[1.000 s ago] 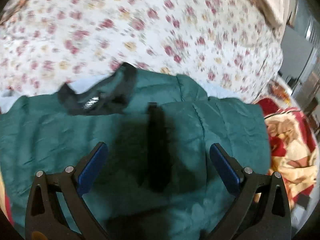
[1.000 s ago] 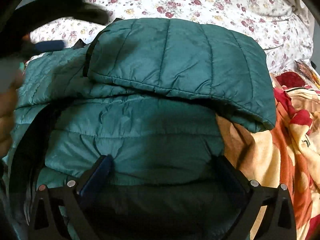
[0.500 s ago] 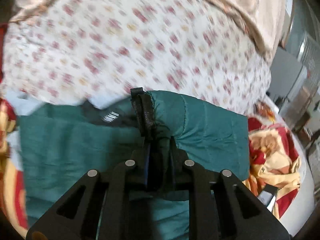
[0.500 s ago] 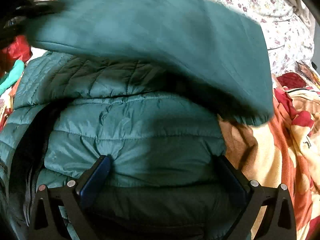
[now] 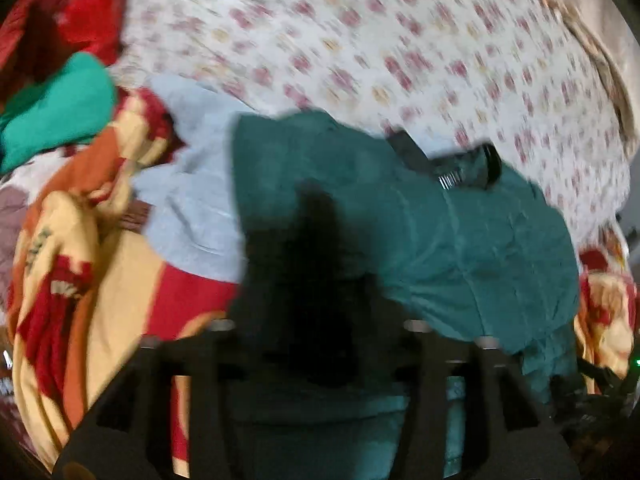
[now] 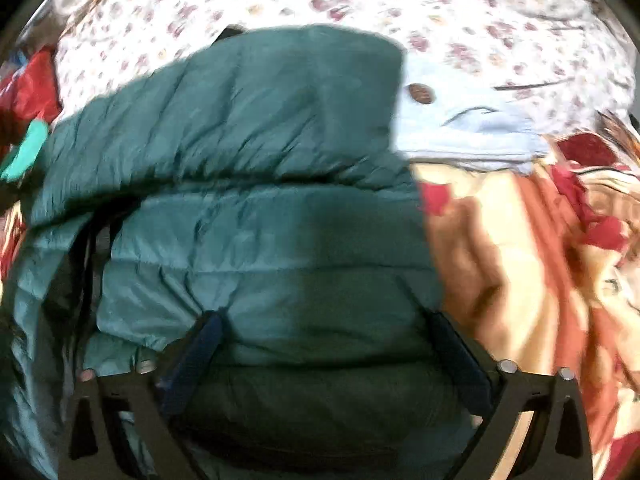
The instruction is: Fold large clothes
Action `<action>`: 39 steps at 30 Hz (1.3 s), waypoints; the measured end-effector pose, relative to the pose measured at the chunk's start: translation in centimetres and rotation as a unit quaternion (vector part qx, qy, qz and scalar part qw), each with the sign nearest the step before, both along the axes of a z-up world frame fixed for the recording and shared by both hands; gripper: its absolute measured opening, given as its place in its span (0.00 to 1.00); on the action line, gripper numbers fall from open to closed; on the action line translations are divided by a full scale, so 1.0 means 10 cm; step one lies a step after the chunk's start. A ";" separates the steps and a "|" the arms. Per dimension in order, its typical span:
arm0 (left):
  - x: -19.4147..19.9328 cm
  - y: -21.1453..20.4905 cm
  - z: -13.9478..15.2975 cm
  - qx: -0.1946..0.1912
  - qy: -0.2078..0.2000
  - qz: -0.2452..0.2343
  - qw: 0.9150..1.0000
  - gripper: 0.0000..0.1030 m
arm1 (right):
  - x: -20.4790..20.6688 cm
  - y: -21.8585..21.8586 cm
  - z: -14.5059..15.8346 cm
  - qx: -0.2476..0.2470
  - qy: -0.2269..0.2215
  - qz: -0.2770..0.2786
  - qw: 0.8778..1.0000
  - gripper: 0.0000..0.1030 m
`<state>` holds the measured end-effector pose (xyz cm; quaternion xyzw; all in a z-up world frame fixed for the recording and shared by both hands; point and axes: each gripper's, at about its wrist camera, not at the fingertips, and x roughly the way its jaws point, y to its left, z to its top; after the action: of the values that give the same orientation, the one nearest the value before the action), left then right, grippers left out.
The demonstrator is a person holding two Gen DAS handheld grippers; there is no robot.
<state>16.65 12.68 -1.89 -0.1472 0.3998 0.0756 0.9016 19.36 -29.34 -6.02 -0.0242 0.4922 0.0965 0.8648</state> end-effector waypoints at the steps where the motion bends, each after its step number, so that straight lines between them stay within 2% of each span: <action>1: -0.08 0.05 0.09 0.013 -0.023 0.024 0.999 0.59 | -0.01 -0.07 0.08 0.009 -0.016 -0.013 1.000 0.86; 3: -0.17 0.09 0.21 0.034 -0.055 0.051 0.997 0.59 | 0.05 -0.23 0.40 0.044 -0.073 -0.041 0.996 0.86; 5: -0.20 -0.02 0.38 0.056 -0.095 0.056 0.992 0.59 | 0.16 -0.26 0.59 0.050 -0.109 -0.045 0.992 0.86; 7: -0.12 -0.20 0.43 0.077 -0.112 0.021 0.990 0.59 | 0.37 -0.19 0.71 0.059 -0.128 -0.019 0.990 0.86; 9: 0.02 -0.34 0.36 0.086 -0.102 -0.013 0.991 0.59 | 0.63 -0.09 0.71 0.085 -0.144 0.015 0.986 0.86; 11: 0.26 -0.41 0.06 0.095 -0.046 -0.025 0.994 0.58 | 0.81 0.03 0.56 0.099 -0.127 0.039 0.986 0.86; 13: 0.41 -0.35 -0.28 0.093 0.009 -0.012 0.996 0.60 | 1.07 0.14 0.19 0.075 -0.065 0.059 0.993 0.86; 14: 0.41 -0.30 -0.40 0.082 0.008 -0.014 0.997 0.60 | 1.16 0.16 0.01 0.069 -0.033 0.067 0.995 0.87; 15: 0.41 -0.30 -0.41 0.082 0.004 -0.013 0.997 0.60 | 1.24 0.12 -0.13 0.096 0.002 0.067 0.993 0.87; 17: 0.44 -0.36 -0.39 0.105 0.002 -0.012 0.994 0.61 | 1.33 0.03 -0.16 0.120 0.022 0.049 0.991 0.87; 19: 0.45 -0.42 -0.41 0.121 0.001 -0.011 0.993 0.62 | 1.35 0.06 0.00 0.093 0.001 0.038 0.995 0.86; 21: 0.47 -0.42 -0.40 0.118 -0.001 -0.006 0.993 0.63 | 1.32 0.18 0.35 0.068 -0.075 0.032 0.994 0.85; 23: 0.47 -0.40 -0.42 0.116 0.000 -0.005 0.993 0.63 | 1.37 0.29 0.56 0.088 -0.120 0.039 0.988 0.85; 25: 0.46 -0.42 -0.41 0.119 -0.001 -0.005 0.993 0.64 | 1.46 0.43 0.60 0.103 -0.137 0.049 0.984 0.85; 26: 0.46 -0.43 -0.40 0.122 -0.001 -0.004 0.993 0.64 | 1.57 0.51 0.50 0.113 -0.122 0.056 0.984 0.85; 28: 0.45 -0.43 -0.41 0.124 -0.002 -0.005 0.992 0.67 | 1.77 0.62 0.22 0.104 -0.078 0.065 0.989 0.93; 29: 0.44 -0.44 -0.42 0.123 -0.002 -0.008 0.992 0.69 | 1.83 0.67 0.03 0.081 -0.068 0.074 0.992 0.95; 30: 0.45 -0.45 -0.42 0.125 -0.002 -0.009 0.992 0.70 | 1.82 0.66 -0.03 0.077 -0.082 0.079 0.990 0.98; 36: 0.46 -0.46 -0.44 0.133 0.002 -0.007 0.991 0.71 | 1.83 0.70 -0.03 0.072 -0.087 0.078 0.990 1.00; 39: 0.47 -0.47 -0.44 0.130 0.003 -0.008 0.991 0.75 | 1.86 0.79 -0.03 0.064 -0.090 0.078 0.991 1.00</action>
<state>21.35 7.99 -6.31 -0.0250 0.3904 0.1204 0.9124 37.95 -21.47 -6.32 -0.0157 0.4018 0.1924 0.8951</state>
